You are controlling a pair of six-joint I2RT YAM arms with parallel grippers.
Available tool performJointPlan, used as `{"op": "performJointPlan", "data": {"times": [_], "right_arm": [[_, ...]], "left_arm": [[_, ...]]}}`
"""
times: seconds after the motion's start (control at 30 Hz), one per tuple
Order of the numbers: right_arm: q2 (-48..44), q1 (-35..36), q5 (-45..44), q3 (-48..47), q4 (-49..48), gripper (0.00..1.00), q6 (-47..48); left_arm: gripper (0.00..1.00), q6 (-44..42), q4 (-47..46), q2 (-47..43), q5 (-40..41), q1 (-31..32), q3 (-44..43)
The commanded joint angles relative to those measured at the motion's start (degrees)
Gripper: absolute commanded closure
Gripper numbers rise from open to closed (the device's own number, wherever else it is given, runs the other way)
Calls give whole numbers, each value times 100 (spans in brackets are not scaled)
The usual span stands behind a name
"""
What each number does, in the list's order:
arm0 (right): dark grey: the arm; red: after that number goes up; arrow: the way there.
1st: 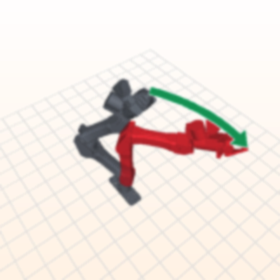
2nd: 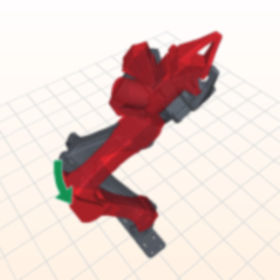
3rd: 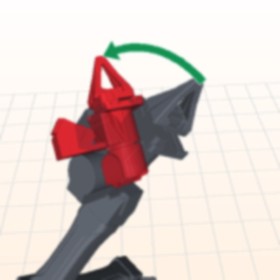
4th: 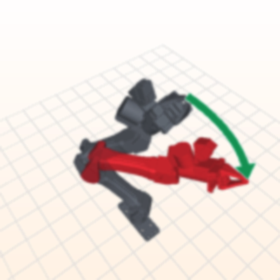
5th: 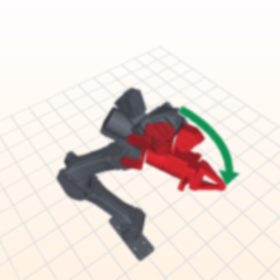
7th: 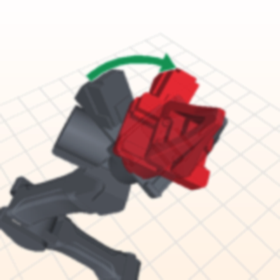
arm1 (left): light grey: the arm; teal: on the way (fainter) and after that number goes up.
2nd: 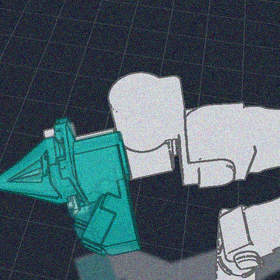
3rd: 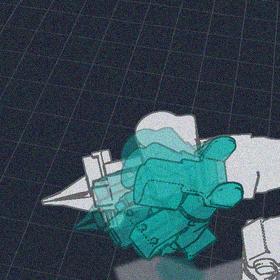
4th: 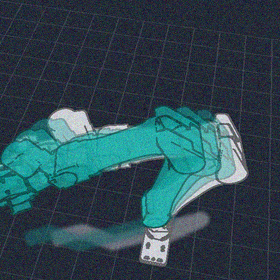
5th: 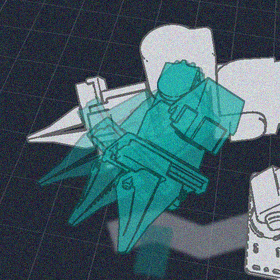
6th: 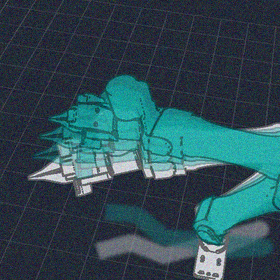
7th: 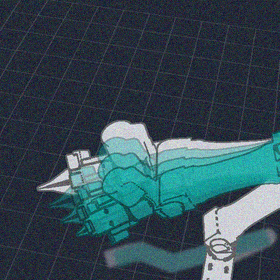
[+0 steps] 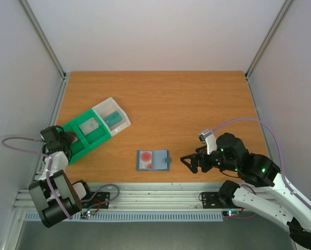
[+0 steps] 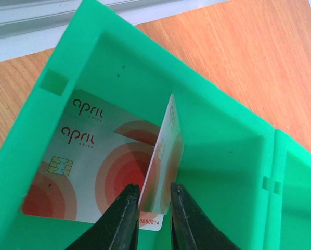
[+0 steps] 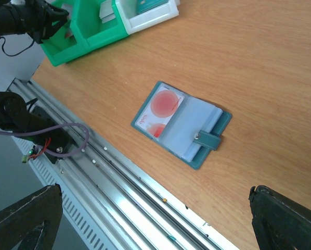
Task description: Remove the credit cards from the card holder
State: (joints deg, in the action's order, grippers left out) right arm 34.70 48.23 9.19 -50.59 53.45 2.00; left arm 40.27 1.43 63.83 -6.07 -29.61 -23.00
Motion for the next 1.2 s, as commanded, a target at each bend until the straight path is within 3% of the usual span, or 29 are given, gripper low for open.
{"op": "performJointPlan", "data": {"times": [0.0,0.8,1.17], "right_arm": [[-27,38,-65,-105,98,1,-64],[386,38,0,-382,40,2,143],[449,38,-3,-458,41,2,38]], "left_arm": [[81,-118,50,-70,23,-10,-255],[51,-118,555,152,456,-10,-811],[38,-119,1215,-55,596,-10,-1204]]}}
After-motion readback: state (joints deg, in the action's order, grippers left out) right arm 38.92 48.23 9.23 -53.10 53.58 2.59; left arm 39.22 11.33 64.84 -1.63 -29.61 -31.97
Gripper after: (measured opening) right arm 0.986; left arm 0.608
